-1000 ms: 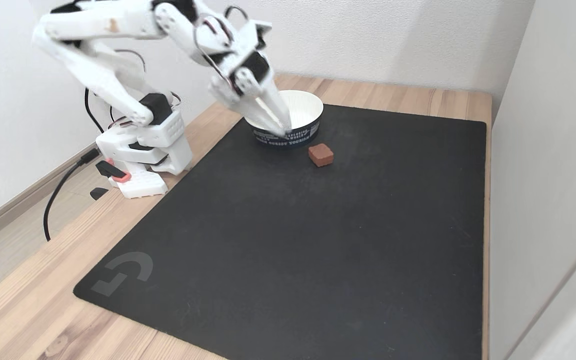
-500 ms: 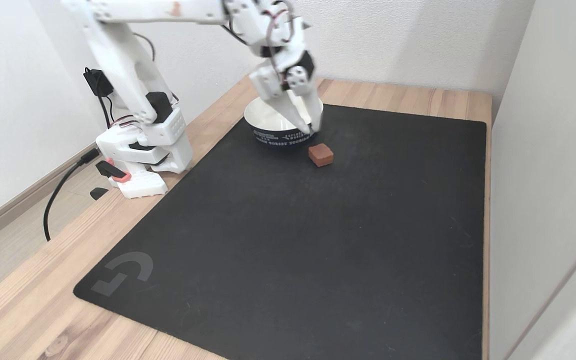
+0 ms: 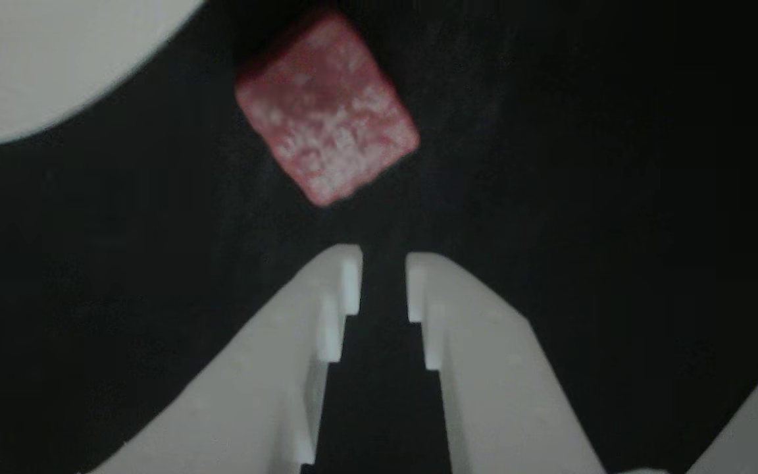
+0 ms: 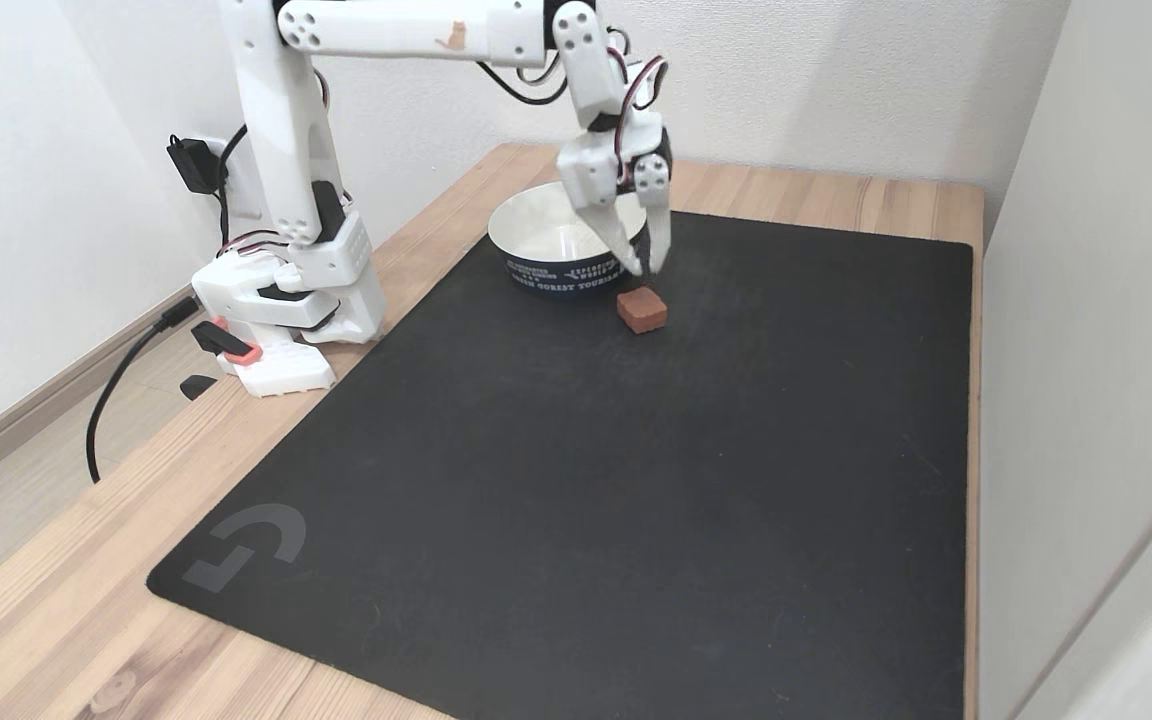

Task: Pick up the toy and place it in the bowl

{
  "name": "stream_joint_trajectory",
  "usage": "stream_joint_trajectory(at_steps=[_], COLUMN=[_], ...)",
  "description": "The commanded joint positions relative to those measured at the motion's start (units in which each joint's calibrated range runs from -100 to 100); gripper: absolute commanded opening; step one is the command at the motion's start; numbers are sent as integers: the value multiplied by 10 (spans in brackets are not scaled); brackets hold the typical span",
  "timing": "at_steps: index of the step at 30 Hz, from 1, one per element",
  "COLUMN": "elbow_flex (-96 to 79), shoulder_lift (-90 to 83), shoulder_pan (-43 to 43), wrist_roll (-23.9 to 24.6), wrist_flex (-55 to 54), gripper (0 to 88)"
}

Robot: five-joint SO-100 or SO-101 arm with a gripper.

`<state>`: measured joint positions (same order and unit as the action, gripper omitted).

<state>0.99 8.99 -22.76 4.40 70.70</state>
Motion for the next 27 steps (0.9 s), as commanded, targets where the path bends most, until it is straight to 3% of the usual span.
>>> stream_joint_trajectory(at_steps=[1,20,24,27], elbow_flex=[20,18,21,22], shoulder_lift=[0,0,0,0], shoulder_pan=[-5,-10,-13,-11], wrist_roll=[-3,-5,-69,-86], wrist_flex=[3,15,15,14], gripper=[23,23,23,23])
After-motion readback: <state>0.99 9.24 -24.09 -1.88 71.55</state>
